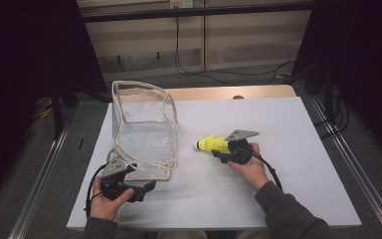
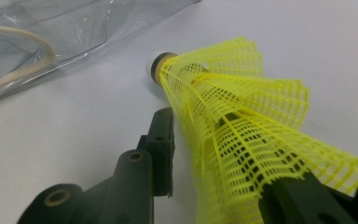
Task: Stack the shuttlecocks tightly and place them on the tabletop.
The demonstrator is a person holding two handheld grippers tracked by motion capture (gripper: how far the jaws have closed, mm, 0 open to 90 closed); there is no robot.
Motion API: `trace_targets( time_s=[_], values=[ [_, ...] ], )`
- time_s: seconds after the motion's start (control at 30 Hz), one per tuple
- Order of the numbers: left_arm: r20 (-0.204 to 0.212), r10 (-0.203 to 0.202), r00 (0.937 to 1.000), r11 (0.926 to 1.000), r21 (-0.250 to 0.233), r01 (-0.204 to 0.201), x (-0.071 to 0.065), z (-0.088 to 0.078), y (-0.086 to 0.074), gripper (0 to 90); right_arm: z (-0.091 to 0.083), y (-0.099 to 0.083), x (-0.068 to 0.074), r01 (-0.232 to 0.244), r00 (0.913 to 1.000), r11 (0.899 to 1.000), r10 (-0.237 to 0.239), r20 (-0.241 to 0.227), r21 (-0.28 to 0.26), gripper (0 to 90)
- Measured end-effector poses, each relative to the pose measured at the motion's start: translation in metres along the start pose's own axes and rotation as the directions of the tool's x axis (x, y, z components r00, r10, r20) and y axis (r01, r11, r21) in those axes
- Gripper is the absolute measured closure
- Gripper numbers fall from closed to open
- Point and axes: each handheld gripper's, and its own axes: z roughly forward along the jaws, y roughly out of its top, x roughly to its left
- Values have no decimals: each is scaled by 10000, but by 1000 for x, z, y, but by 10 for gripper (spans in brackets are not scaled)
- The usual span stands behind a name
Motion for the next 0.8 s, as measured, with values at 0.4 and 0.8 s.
trace_targets(
  time_s=[0.4,0.8],
  values=[
    [-16,-37,10000,10000,3,37,0,0,0,48,8,3,2,15,9988,10000,-13,481,-29,768],
    [-45,10,10000,10000,-78,-10,1,-1,0,48,7,4,-1,143,9998,9999,-144,124,32,802]
  ],
)
